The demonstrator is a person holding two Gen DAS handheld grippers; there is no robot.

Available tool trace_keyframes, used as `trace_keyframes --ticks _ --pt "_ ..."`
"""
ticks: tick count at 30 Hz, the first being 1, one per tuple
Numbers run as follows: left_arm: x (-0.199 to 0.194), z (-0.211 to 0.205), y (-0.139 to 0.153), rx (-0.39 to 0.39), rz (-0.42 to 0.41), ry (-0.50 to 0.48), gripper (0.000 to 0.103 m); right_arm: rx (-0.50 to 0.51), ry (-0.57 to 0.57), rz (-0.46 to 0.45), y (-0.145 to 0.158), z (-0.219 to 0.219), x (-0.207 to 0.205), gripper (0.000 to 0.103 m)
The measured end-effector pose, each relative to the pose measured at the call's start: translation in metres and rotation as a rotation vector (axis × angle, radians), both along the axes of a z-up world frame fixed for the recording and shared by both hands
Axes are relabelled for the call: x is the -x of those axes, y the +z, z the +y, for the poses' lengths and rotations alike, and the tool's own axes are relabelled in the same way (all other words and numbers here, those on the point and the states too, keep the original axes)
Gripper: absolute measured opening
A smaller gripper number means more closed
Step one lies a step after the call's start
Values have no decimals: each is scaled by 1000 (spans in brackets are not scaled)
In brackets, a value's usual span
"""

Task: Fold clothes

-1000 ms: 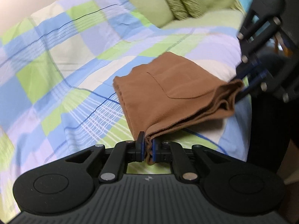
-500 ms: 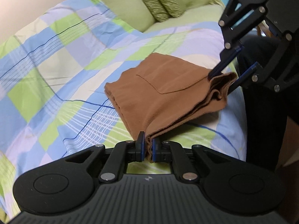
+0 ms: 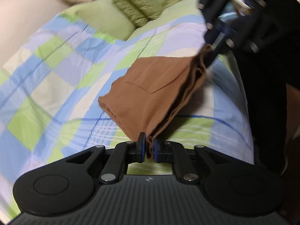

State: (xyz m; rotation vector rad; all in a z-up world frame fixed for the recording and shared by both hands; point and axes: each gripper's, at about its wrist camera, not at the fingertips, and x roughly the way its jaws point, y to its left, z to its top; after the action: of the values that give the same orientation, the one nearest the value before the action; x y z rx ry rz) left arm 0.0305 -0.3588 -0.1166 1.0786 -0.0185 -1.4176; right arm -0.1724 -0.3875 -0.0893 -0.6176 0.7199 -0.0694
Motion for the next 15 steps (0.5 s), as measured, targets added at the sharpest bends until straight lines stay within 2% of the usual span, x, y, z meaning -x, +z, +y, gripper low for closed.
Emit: trace_keyframes --ticks 4,6,8,10,11,12,15 --pt "-2 6 -5 -12 -109 -121 20 3 4 -15 -4 -2 4 3" --pt "-4 7 -7 -14 -146 -159 29 32 18 -22 -9 1 6 3" --pt "-5 9 -10 -6 -198 -211 31 52 29 -22 -14 4 7 5" --pt "-6 8 -11 -35 -213 -254 23 87 48 -22 -20 9 9 5" --pt "-7 7 -10 -55 -210 -268 13 89 50 -27 -21 9 9 5" --pt "-6 7 -10 -75 -216 -282 7 90 51 -32 -21 10 9 5" --pt "-1 6 -6 -133 -239 -315 3 80 55 -28 -20 9 10 3"
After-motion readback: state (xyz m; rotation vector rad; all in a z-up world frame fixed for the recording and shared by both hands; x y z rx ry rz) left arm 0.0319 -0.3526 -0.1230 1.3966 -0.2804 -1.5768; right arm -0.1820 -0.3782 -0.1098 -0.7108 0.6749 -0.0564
